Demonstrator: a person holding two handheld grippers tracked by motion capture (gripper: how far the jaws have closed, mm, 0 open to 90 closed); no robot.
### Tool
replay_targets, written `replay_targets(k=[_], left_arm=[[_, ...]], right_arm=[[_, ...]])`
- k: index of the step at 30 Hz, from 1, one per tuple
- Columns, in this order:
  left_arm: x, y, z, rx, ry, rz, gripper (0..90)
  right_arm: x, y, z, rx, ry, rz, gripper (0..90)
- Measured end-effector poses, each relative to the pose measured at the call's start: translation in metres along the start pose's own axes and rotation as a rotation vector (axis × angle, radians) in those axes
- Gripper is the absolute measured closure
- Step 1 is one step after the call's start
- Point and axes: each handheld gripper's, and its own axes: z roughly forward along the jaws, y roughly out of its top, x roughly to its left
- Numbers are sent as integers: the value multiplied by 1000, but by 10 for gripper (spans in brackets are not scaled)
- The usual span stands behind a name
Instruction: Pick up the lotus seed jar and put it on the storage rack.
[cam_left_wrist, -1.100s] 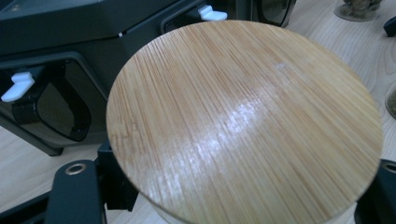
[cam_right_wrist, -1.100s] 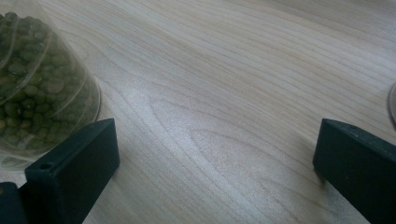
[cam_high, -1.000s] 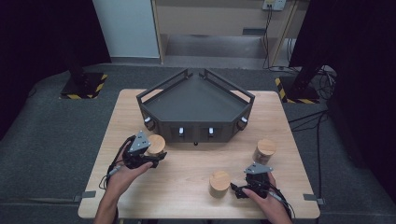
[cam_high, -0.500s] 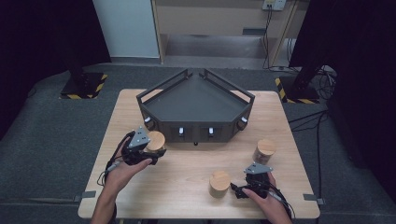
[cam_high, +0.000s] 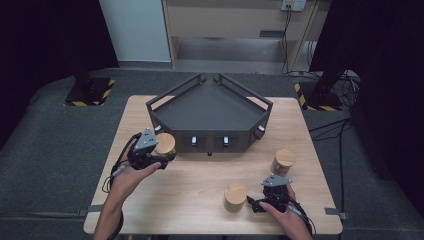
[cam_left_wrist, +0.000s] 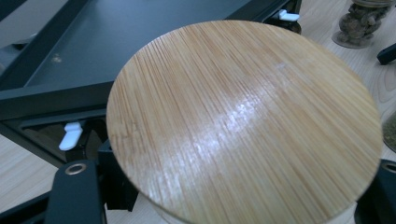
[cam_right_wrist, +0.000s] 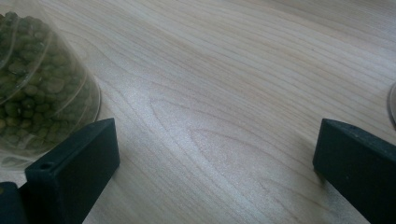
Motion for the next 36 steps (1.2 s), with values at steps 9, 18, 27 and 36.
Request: replay_targets(k=[9,18,27,36], left_arm=[[6,10,-6,-9,22,-3,246],[16,24,-13,-44,19,-20,246],[26,38,-12,-44,30,-19,247],[36,62,-2,-37,41,1,247]], right_arm=[[0,0,0,0,0,0,4],[0,0,0,0,0,0,3],[0,0,0,0,0,0,3],[0,0,0,0,0,0,3]])
